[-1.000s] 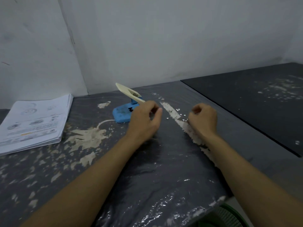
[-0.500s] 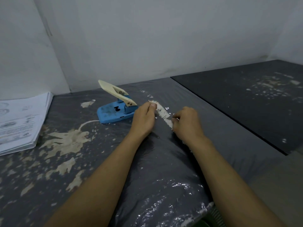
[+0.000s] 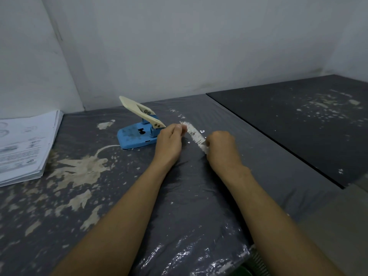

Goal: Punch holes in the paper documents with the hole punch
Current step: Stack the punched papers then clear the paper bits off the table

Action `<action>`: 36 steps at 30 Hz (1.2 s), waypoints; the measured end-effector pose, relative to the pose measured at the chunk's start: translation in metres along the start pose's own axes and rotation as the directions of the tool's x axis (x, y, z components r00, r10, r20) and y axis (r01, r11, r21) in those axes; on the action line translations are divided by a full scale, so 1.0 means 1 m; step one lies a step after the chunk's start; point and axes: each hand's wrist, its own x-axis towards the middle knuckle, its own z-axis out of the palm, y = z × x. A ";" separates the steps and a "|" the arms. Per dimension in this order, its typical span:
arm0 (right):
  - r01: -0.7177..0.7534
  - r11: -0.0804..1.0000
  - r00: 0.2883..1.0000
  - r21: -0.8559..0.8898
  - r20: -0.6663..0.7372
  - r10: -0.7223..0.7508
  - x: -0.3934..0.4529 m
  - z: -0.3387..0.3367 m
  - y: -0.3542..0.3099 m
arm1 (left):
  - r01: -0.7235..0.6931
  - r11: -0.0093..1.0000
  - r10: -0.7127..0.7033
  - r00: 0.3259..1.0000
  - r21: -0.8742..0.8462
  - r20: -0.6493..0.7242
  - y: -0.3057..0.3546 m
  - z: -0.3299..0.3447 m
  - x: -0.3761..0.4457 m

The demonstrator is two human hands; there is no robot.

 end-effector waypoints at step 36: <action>0.181 0.598 0.890 0.781 -0.389 0.237 -0.008 -0.005 -0.015 | 0.395 0.338 -0.470 0.857 -0.854 0.211 0.019 -0.015 -0.001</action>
